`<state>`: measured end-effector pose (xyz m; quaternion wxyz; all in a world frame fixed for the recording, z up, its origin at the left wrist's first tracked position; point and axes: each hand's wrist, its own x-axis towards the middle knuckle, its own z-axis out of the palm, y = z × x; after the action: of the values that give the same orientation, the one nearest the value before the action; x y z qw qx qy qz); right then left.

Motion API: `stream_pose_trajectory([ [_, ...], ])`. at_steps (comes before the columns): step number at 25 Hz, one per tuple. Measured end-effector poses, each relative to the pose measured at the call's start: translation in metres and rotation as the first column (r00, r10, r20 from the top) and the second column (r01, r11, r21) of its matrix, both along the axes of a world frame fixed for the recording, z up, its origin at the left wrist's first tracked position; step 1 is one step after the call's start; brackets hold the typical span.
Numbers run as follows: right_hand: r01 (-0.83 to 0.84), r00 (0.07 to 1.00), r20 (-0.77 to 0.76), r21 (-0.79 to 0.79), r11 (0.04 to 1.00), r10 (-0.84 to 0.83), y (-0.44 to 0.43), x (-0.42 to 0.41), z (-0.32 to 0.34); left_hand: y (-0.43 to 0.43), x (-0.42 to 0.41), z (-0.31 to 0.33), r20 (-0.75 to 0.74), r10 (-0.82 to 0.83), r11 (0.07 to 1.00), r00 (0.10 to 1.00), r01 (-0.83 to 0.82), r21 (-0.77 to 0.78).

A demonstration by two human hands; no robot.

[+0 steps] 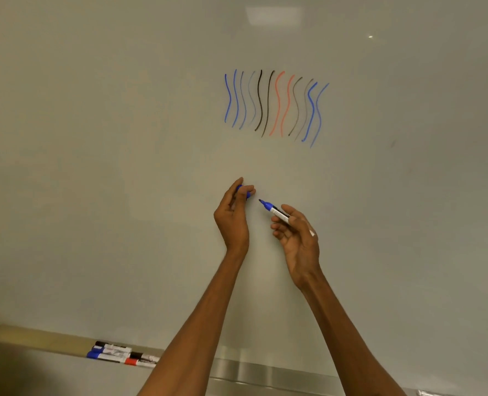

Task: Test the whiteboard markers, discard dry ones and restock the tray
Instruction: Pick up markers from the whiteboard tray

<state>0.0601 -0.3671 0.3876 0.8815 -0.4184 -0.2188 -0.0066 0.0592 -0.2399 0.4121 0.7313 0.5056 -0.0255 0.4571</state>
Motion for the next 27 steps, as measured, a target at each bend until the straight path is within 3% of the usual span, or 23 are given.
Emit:
stream_pose_trajectory([
  [4, -0.014, 1.000, -0.020, -0.072, 0.997, 0.013, 0.022, -0.009, -0.013, 0.013, -0.007, -0.016, -0.021, -0.106, 0.974, 0.994, 0.100, -0.204],
  [8, -0.013, 1.000, -0.013, -0.123, 0.992, 0.012, 0.037, -0.015, -0.018, 0.022, -0.016, -0.027, -0.035, -0.143, 0.957, 0.989, 0.129, -0.260],
  [20, -0.083, 0.995, -0.071, -0.199, 0.977, 0.070, 0.069, -0.029, -0.041, 0.052, -0.037, -0.063, -0.078, -0.108, 0.969, 0.991, 0.087, -0.232],
  [27, -0.211, 0.965, -0.187, -0.155, 0.965, 0.181, 0.095, -0.033, -0.068, 0.077, -0.045, -0.087, -0.126, -0.081, 0.973, 0.989, 0.051, -0.225],
])
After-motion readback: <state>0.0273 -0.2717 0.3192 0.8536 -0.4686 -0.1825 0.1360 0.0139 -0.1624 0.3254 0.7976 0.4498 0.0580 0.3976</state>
